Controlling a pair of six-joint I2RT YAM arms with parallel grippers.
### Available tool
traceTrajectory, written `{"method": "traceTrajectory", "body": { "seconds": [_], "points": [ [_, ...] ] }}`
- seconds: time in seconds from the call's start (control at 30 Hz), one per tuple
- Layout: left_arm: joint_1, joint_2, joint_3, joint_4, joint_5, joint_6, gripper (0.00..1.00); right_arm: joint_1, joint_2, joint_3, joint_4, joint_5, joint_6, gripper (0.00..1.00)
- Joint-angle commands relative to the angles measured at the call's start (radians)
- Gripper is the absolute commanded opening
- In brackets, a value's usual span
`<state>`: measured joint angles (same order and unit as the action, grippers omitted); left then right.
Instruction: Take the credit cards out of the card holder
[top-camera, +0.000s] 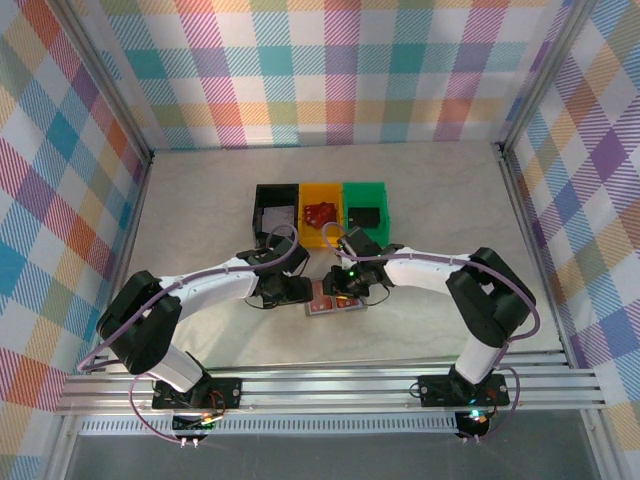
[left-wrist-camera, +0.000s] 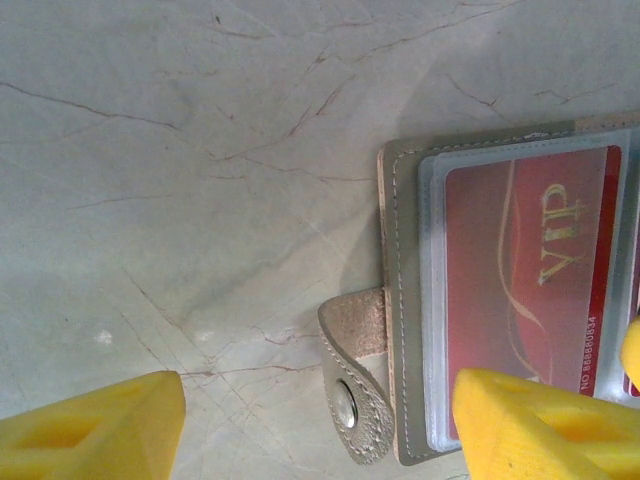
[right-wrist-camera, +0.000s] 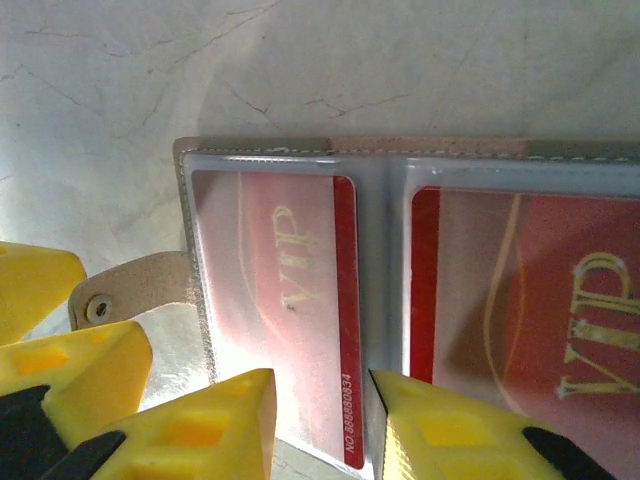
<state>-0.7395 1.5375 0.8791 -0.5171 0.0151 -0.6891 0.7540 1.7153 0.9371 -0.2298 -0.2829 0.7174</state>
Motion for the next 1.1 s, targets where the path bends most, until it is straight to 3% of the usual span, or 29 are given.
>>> {"method": "traceTrajectory", "body": {
  "seconds": [0.0, 1.07],
  "points": [
    [-0.008, 0.025, 0.001, 0.009, 0.022, -0.021, 0.72, -0.001, 0.017, 0.025, -0.020, 0.011, -0.016, 0.29],
    [-0.060, 0.227, -0.031, 0.119, 0.077, -0.083, 0.72, -0.016, 0.047, -0.029, 0.072, -0.014, 0.001, 0.23]
  ]
}}
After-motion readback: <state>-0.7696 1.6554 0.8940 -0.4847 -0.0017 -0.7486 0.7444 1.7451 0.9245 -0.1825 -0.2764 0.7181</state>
